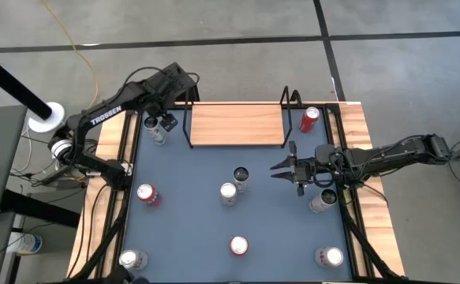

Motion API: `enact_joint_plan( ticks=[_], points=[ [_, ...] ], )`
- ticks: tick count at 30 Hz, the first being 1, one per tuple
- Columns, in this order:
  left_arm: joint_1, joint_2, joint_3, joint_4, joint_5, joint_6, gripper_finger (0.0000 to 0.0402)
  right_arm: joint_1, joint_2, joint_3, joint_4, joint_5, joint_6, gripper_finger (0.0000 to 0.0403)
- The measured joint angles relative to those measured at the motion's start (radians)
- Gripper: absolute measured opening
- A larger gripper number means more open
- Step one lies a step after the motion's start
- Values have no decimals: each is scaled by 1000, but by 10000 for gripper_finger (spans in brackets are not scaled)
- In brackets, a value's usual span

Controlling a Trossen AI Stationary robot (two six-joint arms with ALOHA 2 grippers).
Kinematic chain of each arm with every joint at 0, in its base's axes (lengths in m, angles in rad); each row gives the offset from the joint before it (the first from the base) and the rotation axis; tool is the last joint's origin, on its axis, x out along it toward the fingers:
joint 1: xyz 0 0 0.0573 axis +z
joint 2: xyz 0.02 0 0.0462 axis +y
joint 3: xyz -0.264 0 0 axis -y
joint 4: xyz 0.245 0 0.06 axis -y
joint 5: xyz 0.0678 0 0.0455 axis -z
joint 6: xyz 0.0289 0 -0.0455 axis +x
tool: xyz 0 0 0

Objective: Place canned beverage on shelf
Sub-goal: Put the top white-pink soda can on the shelf

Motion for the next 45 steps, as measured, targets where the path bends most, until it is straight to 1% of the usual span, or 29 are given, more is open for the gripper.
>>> enact_joint_plan(
  ticks=[4,9,12,16,21,23,25,27,28,31,34,39,45],
  points=[
    [-34,0,60,-74,-4,23,291,0,0,0,-4,-1,0,111],
    [-80,-14,117,-203,-14,1,291,0,0,0,-15,-5,0,111],
    [-117,-53,122,-247,-61,-24,291,0,0,0,-17,-5,0,111],
    [-167,-126,122,-290,-82,-38,291,0,0,0,-19,-5,0,111],
    [-224,-201,116,-360,-74,53,291,0,0,0,-16,-5,0,111],
    [-239,-208,116,-380,-96,72,291,0,0,0,-16,-5,0,111],
    [-248,-208,116,-399,-143,75,291,0,0,0,-17,-5,0,111],
    [-249,-201,116,-404,-180,75,291,0,0,0,-18,-5,0,111],
    [-248,-193,116,-404,-182,75,291,0,0,0,-18,-5,0,111],
    [-246,-163,115,-401,-148,103,291,0,0,0,-19,-5,0,111],
    [-246,-123,115,-389,-148,141,291,0,0,0,-19,-5,0,111],
    [-246,-37,115,-379,-245,199,291,0,0,0,-20,-5,7,111],
    [-245,62,115,-381,-264,241,291,0,0,0,-20,-5,10,111]
  ],
)
